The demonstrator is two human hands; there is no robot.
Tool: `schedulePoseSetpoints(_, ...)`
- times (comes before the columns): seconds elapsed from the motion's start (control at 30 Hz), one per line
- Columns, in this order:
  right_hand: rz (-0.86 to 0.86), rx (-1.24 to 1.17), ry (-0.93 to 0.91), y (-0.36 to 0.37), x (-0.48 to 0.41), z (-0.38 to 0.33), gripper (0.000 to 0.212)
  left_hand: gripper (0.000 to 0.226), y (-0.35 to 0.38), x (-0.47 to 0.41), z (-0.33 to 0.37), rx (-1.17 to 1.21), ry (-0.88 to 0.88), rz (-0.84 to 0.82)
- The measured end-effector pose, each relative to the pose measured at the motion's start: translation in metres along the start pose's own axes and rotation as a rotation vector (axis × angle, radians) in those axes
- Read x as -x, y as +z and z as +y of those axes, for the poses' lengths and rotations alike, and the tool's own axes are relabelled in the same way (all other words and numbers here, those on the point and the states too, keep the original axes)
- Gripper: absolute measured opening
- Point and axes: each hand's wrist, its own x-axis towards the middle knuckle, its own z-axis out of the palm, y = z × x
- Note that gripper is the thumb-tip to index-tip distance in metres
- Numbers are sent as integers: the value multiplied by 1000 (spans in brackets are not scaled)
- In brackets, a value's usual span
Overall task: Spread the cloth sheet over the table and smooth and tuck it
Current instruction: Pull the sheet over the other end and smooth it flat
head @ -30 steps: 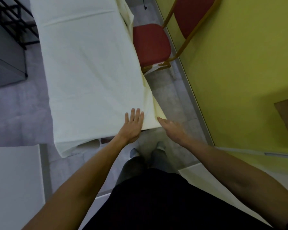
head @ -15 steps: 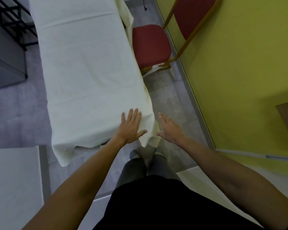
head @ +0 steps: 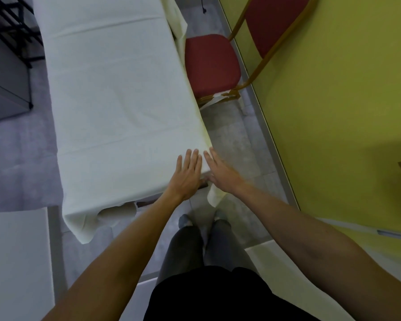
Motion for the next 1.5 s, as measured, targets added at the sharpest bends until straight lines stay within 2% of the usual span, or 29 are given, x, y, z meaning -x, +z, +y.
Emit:
schedulePoseSetpoints(0.17,20,-10,91,9,4,-8,83,56,5,4,4,-17,-15,74)
schedulePoseSetpoints(0.3,36,-137,133,0,11,-14,80,60,5,6,9,17,-53,58)
schedulePoseSetpoints(0.4,47,-133,114,-4,15,-15,75,56,1,8,17,16,-75,15)
schedulePoseSetpoints(0.57,52,-76,101,2,17,-13,76,81,-7,15,23,61,-92,-19)
schedulePoseSetpoints(0.6,53,-80,100,4,17,-12,77,79,-7,15,23,74,-92,-16)
schedulePoseSetpoints(0.7,28,-109,93,5,18,-10,81,55,-4,13,21,113,-101,-7)
schedulePoseSetpoints(0.77,9,-100,105,0,18,-8,92,68,-3,13,15,123,-102,-36)
schedulePoseSetpoints(0.87,-12,-25,28,-17,9,-6,110,92,-16,19,4,124,-129,-52)
schedulePoseSetpoints(1.13,-50,99,-90,-38,-18,-44,104,84,-28,78,-59,133,-293,-55)
schedulePoseSetpoints(1.33,-73,174,-193,-13,-32,-94,95,81,-1,144,-120,152,-457,-52)
schedulePoseSetpoints(1.5,-102,211,-218,12,-51,-163,93,76,20,194,-179,169,-548,-93)
